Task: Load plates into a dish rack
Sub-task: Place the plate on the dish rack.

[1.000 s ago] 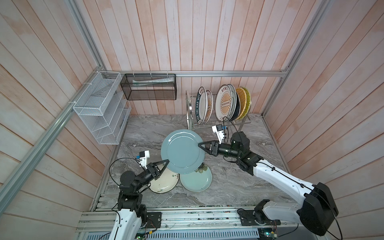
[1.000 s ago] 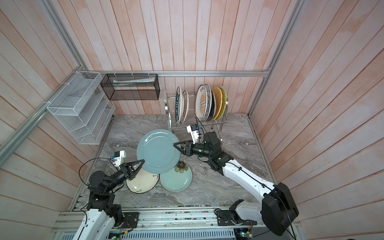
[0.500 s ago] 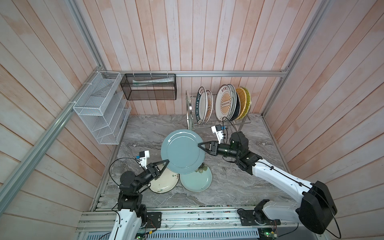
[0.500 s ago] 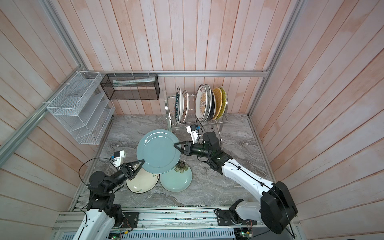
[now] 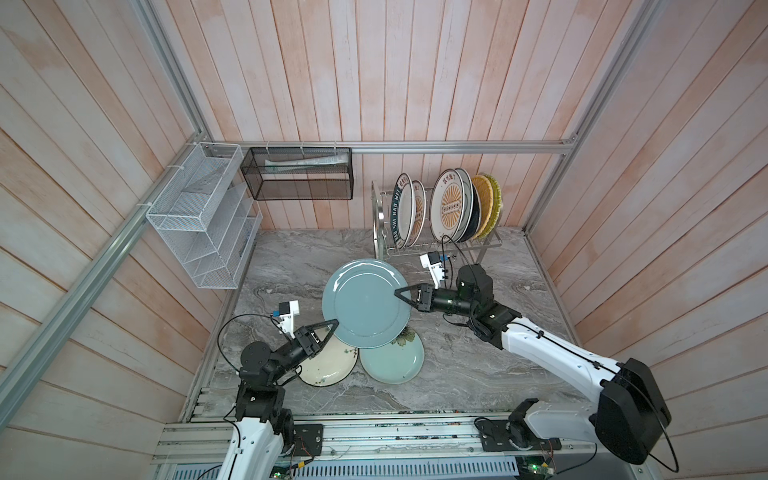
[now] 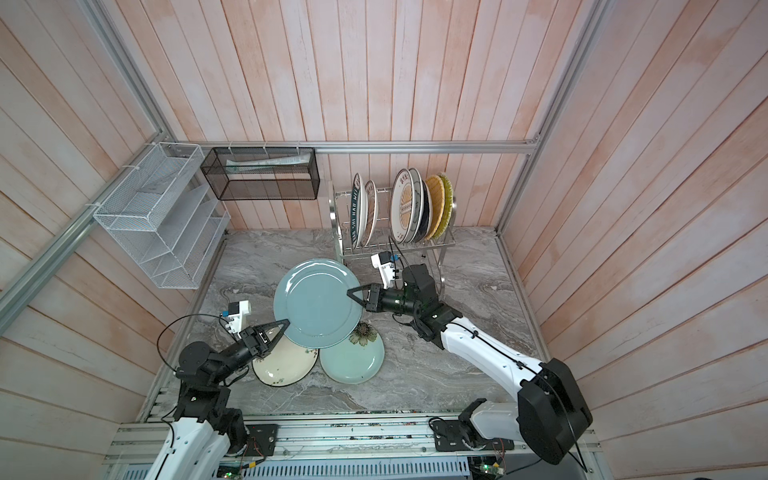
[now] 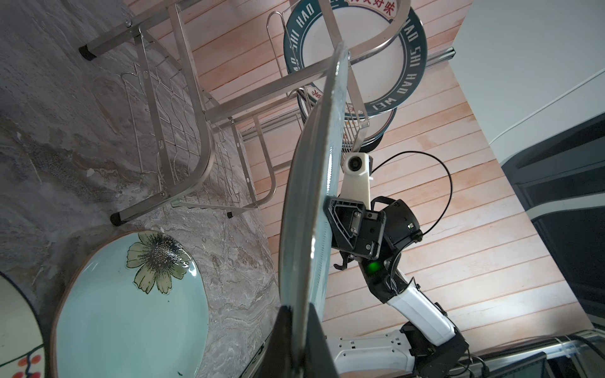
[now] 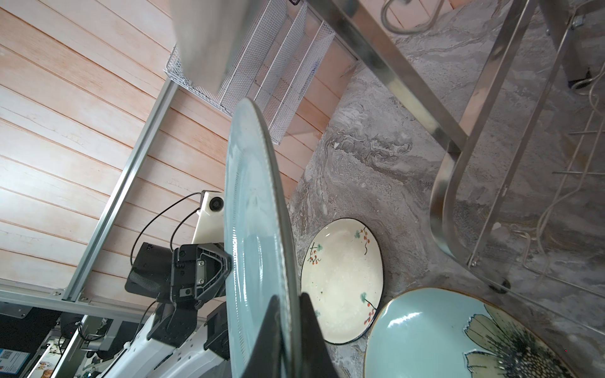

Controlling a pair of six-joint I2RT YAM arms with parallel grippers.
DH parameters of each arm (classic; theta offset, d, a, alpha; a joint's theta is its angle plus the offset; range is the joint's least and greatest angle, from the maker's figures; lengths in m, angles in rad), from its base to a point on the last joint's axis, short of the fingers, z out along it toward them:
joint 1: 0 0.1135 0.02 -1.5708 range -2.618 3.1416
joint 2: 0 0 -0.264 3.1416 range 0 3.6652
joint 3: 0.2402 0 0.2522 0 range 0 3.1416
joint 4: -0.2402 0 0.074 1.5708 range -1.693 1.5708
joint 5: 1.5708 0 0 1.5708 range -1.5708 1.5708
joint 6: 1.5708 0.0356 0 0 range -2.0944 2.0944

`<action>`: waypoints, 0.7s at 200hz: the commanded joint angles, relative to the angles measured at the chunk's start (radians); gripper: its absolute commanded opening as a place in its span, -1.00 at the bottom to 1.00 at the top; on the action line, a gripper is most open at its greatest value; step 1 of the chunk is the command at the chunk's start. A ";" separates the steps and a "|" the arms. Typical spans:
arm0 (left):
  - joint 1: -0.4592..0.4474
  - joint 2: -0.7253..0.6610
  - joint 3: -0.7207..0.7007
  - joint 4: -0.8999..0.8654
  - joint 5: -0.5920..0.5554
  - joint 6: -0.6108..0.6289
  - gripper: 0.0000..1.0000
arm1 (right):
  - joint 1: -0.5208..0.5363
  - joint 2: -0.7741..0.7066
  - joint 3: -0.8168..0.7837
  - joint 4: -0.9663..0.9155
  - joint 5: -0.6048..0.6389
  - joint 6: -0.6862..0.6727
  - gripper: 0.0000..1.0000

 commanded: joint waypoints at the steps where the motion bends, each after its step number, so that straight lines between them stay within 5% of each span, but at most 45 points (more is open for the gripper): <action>1: -0.005 -0.008 0.040 0.042 -0.004 0.048 -1.00 | 0.012 -0.027 0.008 0.018 -0.026 -0.011 -1.00; 18: -0.005 -0.001 0.049 0.018 -0.002 0.069 -0.94 | 0.014 -0.049 0.009 0.002 -0.009 -0.014 -1.00; 42: -0.005 -0.002 0.071 -0.032 -0.002 0.109 -0.11 | 0.015 -0.104 0.008 -0.034 0.046 -0.026 -1.00; 66: -0.005 -0.016 0.106 -0.090 -0.006 0.151 0.51 | 0.015 -0.176 0.009 -0.078 0.107 -0.033 -1.00; 106: -0.005 -0.034 0.206 -0.218 -0.027 0.273 0.99 | 0.015 -0.277 0.058 -0.158 0.120 -0.050 -1.00; 140: -0.003 -0.025 0.321 -0.327 -0.046 0.431 1.00 | 0.015 -0.337 0.153 -0.232 0.121 -0.078 -1.00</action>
